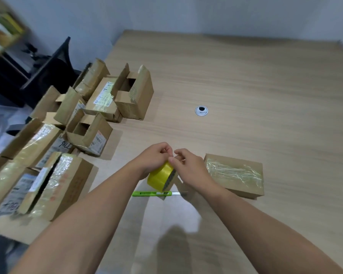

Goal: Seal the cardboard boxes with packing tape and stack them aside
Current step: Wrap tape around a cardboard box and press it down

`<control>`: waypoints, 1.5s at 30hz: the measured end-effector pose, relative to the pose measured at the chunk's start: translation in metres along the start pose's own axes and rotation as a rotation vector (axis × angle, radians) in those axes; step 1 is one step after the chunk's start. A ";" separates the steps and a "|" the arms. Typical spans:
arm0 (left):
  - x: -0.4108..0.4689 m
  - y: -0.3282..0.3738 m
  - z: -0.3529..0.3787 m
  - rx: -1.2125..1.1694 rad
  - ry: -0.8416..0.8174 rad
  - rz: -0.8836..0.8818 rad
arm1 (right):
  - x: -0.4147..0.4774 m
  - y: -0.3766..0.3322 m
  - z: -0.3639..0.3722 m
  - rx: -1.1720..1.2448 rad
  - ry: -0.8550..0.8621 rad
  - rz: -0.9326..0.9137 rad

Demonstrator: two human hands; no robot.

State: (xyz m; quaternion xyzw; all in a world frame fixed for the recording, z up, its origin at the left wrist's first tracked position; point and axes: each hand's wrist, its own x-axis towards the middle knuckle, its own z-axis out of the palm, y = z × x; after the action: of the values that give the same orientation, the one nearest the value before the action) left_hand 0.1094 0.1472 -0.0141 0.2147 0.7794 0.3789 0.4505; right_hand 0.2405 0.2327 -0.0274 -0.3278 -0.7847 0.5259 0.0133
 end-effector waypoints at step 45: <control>0.037 -0.116 -0.135 0.177 -0.331 -0.624 | 0.152 -0.016 0.120 -0.490 -0.093 0.038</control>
State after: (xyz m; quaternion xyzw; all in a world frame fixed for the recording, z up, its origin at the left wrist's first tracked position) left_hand -0.0251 0.0470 -0.0837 0.0630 0.7535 0.1145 0.6443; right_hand 0.0693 0.2111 -0.1171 -0.3114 -0.8822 0.3347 -0.1128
